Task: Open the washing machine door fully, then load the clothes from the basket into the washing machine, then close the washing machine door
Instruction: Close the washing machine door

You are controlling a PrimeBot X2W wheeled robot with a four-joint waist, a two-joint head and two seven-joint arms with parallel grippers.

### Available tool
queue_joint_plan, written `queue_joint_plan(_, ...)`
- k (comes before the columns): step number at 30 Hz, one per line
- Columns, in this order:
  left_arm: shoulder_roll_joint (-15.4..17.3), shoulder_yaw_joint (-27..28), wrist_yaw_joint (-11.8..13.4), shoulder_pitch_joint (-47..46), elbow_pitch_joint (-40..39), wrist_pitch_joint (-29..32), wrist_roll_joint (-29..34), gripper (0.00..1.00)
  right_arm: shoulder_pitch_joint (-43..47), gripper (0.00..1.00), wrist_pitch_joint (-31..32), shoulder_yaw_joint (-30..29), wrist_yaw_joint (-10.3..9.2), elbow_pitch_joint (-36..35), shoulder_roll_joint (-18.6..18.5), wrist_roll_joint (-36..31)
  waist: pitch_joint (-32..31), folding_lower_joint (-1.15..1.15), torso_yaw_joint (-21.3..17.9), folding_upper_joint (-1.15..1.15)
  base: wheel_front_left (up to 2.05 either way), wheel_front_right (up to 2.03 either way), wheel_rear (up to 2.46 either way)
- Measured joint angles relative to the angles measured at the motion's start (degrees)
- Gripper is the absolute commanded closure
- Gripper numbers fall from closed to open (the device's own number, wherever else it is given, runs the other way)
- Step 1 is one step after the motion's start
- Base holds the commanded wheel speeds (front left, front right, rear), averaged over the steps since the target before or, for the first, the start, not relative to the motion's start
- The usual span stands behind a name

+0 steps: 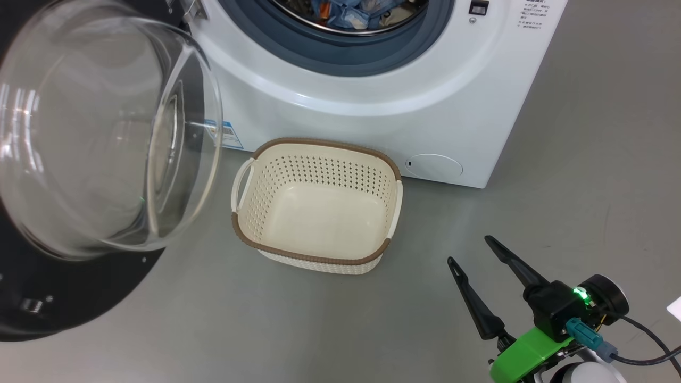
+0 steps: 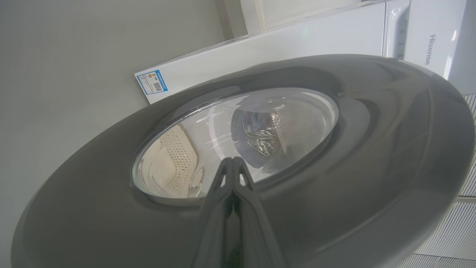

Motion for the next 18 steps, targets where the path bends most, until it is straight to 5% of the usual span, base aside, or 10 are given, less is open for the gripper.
queue_joint_plan(18, -9.6, -0.5, 4.5, 9.7, -20.6, 6.4, -3.8, 1.00, 0.4, 0.00, -0.7, -0.2, 0.00, 1.0, 1.1, 0.0, -1.5, 0.00, -0.6, 0.00, 0.00, 0.00, 0.00)
